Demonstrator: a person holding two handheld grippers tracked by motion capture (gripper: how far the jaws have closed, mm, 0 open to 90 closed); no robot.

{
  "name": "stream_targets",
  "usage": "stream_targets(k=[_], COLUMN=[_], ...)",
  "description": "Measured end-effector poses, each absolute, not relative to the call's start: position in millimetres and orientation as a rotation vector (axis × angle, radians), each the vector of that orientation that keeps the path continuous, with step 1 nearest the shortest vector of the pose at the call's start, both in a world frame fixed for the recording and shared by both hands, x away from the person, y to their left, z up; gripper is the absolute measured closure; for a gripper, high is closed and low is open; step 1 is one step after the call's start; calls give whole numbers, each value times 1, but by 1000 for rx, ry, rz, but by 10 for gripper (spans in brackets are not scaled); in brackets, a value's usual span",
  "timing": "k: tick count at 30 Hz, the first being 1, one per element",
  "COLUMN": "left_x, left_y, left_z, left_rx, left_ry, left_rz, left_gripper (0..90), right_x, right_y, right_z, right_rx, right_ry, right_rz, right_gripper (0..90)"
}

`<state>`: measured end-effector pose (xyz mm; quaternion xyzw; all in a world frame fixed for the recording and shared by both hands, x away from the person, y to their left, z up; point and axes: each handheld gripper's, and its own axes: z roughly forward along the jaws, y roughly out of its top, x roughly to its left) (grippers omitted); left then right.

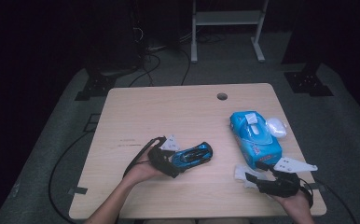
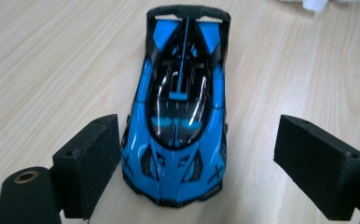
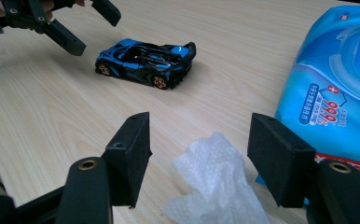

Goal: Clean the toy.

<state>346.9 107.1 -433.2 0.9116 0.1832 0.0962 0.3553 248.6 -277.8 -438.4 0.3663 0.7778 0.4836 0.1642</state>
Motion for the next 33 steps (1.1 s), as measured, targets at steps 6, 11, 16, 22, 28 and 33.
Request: stream_targets(k=[6,11,16,22,28,33], left_x=[342,338,335,328,320,313], left_y=[114,120,126,133,142,149], left_z=[-435,-433,-433,-434,-437,-443], left_rx=[2336,2311,2295,2295,2279,2281], left_ry=[493,509,522,527,554,569], left_rz=[248,269,281,289,291,294], left_gripper=[126,119,110,103,97,94], right_x=[248,248,247,247,246,246], right_y=[-278,-279,-279,-278,-278,-277], right_z=[-439,-440,-441,-441,-441,-441], right_rx=[1054,1058,1061,1059,1057,1056], right_ry=[2215,2210,2212,2212,2216,2214], right_rz=[1380,1381,1378,1374,1369,1368], right_gripper=[379,373,370,368,366,366])
